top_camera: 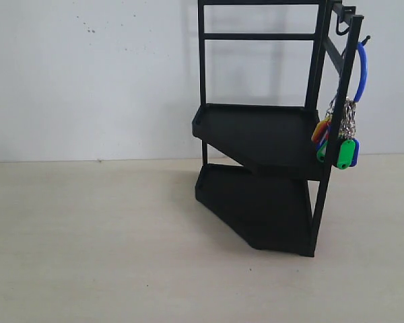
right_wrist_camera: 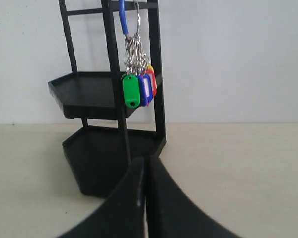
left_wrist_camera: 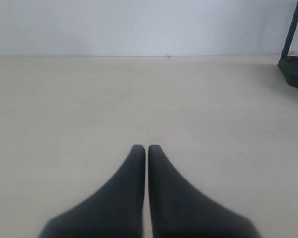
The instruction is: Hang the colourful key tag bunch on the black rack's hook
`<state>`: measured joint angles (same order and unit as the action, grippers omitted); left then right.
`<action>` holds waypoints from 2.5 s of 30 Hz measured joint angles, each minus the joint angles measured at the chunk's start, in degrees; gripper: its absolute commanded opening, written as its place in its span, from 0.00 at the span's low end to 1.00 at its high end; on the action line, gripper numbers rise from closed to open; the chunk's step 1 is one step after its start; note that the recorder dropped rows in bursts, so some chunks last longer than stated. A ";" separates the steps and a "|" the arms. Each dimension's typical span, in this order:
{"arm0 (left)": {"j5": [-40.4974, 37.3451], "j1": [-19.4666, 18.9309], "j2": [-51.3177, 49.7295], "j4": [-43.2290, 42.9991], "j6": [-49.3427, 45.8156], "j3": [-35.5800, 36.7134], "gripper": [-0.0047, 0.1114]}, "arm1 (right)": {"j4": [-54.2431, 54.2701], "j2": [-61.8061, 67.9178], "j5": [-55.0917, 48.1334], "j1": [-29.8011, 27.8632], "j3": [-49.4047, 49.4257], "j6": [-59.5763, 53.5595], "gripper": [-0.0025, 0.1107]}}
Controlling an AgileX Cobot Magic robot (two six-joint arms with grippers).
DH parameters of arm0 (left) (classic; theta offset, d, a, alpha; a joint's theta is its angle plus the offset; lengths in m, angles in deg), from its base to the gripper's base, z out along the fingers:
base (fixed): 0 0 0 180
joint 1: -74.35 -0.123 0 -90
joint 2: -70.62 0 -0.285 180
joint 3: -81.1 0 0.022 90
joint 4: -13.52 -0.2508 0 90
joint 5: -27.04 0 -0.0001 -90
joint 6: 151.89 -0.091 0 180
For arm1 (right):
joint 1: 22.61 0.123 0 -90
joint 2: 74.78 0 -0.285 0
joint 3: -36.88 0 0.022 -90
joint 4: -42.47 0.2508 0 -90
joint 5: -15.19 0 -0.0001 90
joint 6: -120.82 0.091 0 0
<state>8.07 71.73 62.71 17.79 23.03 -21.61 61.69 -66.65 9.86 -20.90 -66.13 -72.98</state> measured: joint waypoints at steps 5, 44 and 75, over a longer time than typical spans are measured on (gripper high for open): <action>0.00 0.00 0.00 0.00 0.00 0.00 0.08 | 0.00 -0.04 -5.76 0.00 0.00 0.00 0.02; 0.00 0.00 0.00 0.00 0.00 0.00 0.08 | -13.91 -0.04 -14.52 0.00 0.27 13.40 0.02; 0.00 0.00 0.00 0.00 0.00 0.00 0.08 | -12.66 -0.04 -14.52 0.00 0.27 12.58 0.02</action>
<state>8.07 71.73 62.71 17.79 23.03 -21.61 49.03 -66.70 -4.66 -20.90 -65.86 -60.40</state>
